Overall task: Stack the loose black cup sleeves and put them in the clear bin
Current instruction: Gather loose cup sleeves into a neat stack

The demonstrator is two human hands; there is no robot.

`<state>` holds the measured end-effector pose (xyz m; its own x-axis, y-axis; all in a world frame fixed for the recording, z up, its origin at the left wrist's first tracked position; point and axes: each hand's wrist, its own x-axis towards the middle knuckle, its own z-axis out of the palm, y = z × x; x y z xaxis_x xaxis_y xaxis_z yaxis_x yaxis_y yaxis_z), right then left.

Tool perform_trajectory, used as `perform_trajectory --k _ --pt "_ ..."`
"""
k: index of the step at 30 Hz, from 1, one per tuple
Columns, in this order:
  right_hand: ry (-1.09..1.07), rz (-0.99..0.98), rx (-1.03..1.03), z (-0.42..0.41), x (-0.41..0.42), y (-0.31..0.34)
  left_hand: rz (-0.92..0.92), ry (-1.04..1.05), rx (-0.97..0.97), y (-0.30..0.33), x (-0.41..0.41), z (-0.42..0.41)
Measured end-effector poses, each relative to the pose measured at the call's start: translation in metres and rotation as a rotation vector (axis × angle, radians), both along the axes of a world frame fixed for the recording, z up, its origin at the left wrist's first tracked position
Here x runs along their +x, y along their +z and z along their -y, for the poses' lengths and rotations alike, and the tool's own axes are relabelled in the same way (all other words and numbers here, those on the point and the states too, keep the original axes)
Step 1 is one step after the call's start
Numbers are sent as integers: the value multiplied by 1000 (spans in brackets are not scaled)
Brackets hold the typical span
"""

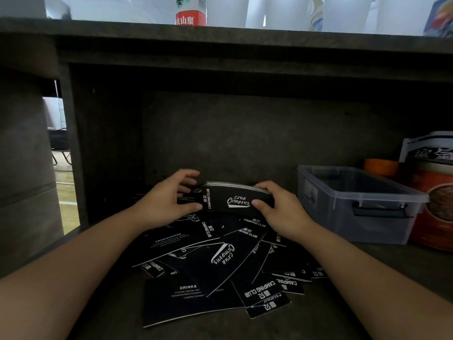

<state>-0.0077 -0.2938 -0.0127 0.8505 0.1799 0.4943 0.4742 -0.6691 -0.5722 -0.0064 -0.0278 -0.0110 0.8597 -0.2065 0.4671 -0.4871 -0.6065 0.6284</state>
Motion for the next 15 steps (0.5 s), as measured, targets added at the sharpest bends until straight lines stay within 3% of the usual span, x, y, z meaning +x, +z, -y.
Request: perform_trajectory --k 3,7,12,15 --pt "-5 -12 -1 -1 1 0 -144 3 192 12 -9 -13" --pt "10 -45 0 -1 3 0 -433 -174 490 16 -18 -22" --pt "16 -54 -5 0 1 0 -445 -110 391 12 -14 -18" --pt "17 -53 -5 0 2 -1 -376 -138 141 14 -17 -10"
